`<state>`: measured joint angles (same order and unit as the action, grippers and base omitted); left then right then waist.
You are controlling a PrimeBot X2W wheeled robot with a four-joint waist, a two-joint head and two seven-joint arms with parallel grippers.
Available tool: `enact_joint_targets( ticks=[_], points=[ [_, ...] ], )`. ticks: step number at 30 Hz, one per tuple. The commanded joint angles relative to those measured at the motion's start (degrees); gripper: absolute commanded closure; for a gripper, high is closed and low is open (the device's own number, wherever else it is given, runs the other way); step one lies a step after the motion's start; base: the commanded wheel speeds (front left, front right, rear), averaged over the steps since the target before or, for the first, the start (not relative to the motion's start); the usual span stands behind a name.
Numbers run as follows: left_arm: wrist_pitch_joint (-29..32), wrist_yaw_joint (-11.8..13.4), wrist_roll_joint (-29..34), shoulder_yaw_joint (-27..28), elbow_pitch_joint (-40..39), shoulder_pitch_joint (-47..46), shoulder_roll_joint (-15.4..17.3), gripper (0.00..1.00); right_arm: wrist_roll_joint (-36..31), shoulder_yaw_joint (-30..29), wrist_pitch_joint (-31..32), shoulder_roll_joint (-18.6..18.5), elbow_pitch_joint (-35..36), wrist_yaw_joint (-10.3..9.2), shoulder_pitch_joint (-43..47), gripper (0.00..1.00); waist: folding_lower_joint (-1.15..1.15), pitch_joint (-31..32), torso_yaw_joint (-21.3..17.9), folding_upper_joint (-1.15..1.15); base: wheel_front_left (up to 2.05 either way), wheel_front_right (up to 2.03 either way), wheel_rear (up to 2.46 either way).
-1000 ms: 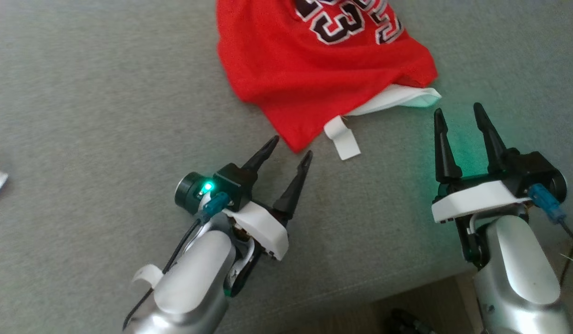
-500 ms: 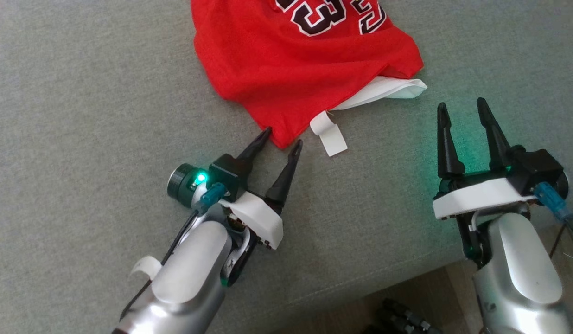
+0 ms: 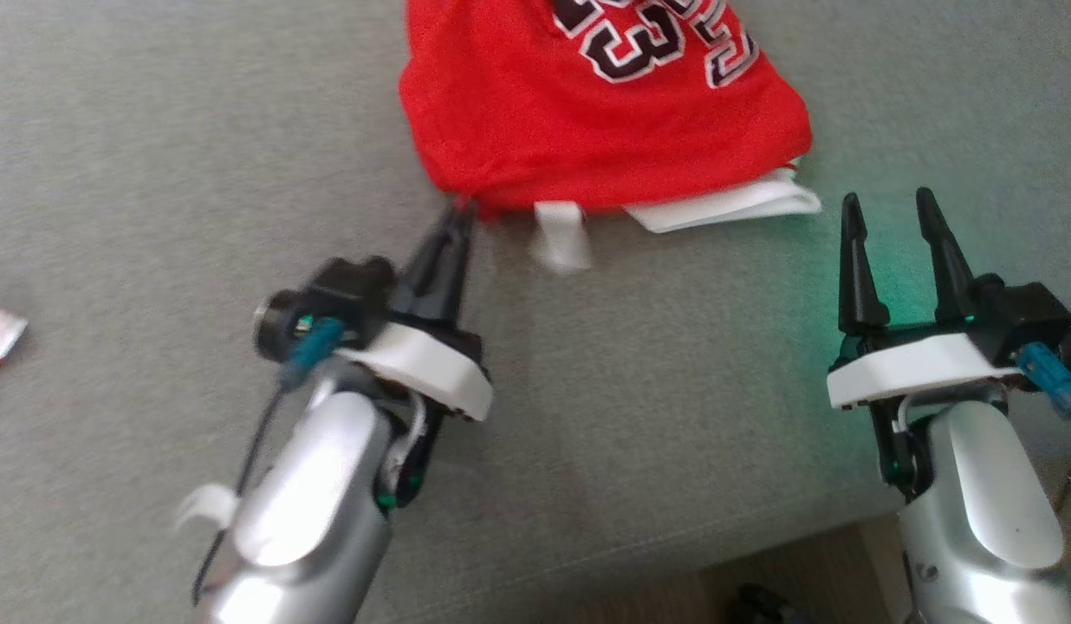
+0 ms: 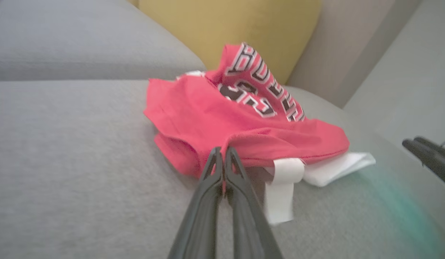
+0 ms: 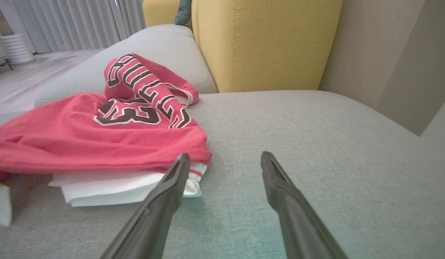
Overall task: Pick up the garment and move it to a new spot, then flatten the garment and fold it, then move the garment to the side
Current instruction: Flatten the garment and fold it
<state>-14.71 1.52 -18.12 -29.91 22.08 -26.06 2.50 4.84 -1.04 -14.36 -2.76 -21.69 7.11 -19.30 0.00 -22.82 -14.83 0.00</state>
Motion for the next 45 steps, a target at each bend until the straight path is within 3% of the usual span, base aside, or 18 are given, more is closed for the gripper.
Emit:
enact_joint_targets(
  ticks=[1,8,14,19,28,30,34,35,37,40,45],
  points=[
    [-0.29,0.32,-0.19,2.94,-3.66,0.82,0.38,1.0,-0.48,0.84,-0.63,-0.12,0.93,0.37,0.22,0.0,0.0,1.91,2.17,0.0,0.0,0.0,0.0],
    [-0.29,1.44,0.91,12.2,-10.63,5.88,0.38,1.0,-0.57,0.63,-0.63,-0.12,-2.6,0.37,2.56,0.0,0.0,6.2,8.31,0.0,0.0,0.0,0.0],
    [-0.29,1.61,2.0,19.58,-10.92,10.41,0.38,1.0,-0.35,1.47,-0.63,-0.12,-5.31,0.37,2.9,0.0,0.0,7.7,10.69,0.0,0.0,0.0,0.0],
    [-0.29,0.96,2.15,21.26,-8.4,13.59,0.38,1.0,0.95,4.21,-0.63,-0.12,-6.82,0.37,3.11,0.0,0.0,7.96,11.75,0.0,0.0,0.0,0.0],
    [-0.29,3.13,3.17,23.04,-4.36,15.27,0.38,1.0,2.18,6.74,-0.63,-0.12,-9.11,0.37,3.93,0.0,0.0,7.62,12.55,0.0,0.0,0.0,0.0],
    [-0.29,3.33,3.47,22.91,-3.63,15.26,0.38,0.0,2.87,7.36,-0.63,-0.12,-10.54,0.37,3.85,0.0,0.0,7.52,12.62,0.0,0.0,0.0,0.0],
    [-0.29,3.26,3.18,21.54,-3.33,14.74,0.38,0.0,4.85,8.91,-0.63,-0.12,-14.75,0.37,3.25,0.0,0.0,7.47,13.2,0.0,0.0,0.0,0.0],
    [-0.29,3.37,3.06,21.13,-3.58,14.69,0.38,0.0,5.86,9.43,-0.63,-0.12,-16.03,0.37,3.11,0.04,0.0,7.52,13.38,0.0,0.0,0.0,0.0],
    [-0.29,3.4,2.86,20.42,-4.21,14.69,0.38,0.0,7.26,10.11,-0.63,-0.12,-17.58,0.37,2.56,0.99,0.0,7.54,13.65,0.0,0.0,0.0,0.0],
    [-0.29,3.33,2.9,19.66,-5.13,14.77,0.38,0.0,8.41,9.31,-0.63,-0.12,-17.42,0.37,1.65,1.0,0.0,7.62,13.82,0.0,0.0,0.0,0.0],
    [-0.29,3.12,2.95,18.86,-6.83,14.96,0.38,0.0,4.31,3.3,-0.63,-1.49,-11.28,0.37,-0.4,1.0,0.0,8.25,13.71,0.0,0.0,0.0,0.0]
  ],
)
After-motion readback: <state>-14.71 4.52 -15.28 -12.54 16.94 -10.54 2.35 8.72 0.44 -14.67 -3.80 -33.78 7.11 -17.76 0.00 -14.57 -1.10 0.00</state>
